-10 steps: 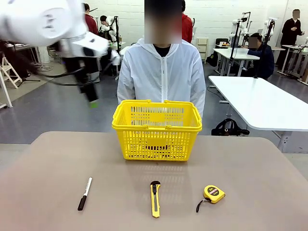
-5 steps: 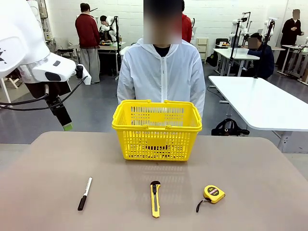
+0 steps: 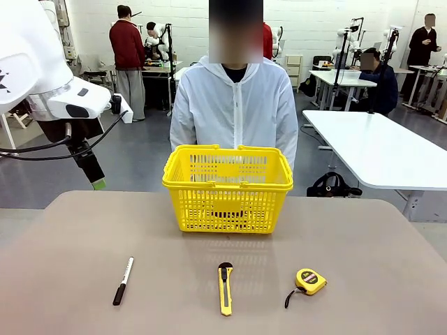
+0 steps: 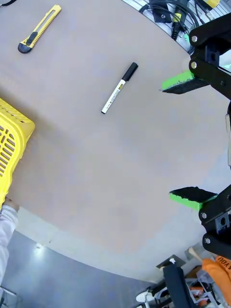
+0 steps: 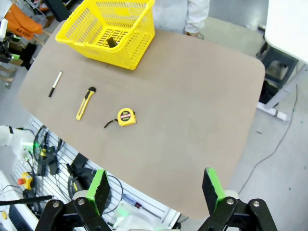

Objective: Place the items the person wants into the basket.
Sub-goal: Pick up the item the person points to and place it in the Market Basket.

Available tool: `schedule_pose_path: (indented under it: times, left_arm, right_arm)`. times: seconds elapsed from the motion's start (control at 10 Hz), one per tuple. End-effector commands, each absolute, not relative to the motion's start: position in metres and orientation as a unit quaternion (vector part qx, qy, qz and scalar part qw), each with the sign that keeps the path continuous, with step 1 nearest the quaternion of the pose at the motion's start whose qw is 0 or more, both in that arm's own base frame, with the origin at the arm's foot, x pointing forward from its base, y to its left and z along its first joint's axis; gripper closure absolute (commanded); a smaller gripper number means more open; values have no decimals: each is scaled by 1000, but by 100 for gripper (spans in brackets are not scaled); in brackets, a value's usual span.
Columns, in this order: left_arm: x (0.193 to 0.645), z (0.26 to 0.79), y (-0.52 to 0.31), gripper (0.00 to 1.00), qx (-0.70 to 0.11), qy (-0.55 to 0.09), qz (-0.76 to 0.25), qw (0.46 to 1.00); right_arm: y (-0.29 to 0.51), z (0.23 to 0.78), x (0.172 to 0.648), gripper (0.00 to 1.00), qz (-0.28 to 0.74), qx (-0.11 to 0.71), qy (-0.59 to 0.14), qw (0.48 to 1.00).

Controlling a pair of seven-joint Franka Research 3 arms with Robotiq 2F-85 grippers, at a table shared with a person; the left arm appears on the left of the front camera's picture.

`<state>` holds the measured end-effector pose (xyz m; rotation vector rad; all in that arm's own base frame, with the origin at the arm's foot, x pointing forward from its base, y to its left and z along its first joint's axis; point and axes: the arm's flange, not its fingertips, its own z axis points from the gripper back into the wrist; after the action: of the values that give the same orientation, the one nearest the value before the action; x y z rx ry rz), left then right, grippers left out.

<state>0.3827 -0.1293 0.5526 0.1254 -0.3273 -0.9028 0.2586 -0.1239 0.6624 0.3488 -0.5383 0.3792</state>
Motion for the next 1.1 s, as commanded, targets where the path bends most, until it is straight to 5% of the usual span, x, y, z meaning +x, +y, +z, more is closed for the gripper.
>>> schedule_pose_path:
  times: [0.0,0.4,0.7,1.0]
  left_arm:
    - [382,555,-129,0,63,-157,-430,887]
    - [383,553,-129,0,60,-157,-434,885]
    - [346,599,-35,0,-116,-201,-512,827]
    - [299,635,51,0,-197,-259,-502,801]
  right_arm:
    - [-122,660,259,0,193,183,-266,926]
    - [-122,660,259,0,193,183,-266,926]
    - [-122,660,259,0,193,183,-266,926]
    - [-122,660,259,0,193,183,-266,926]
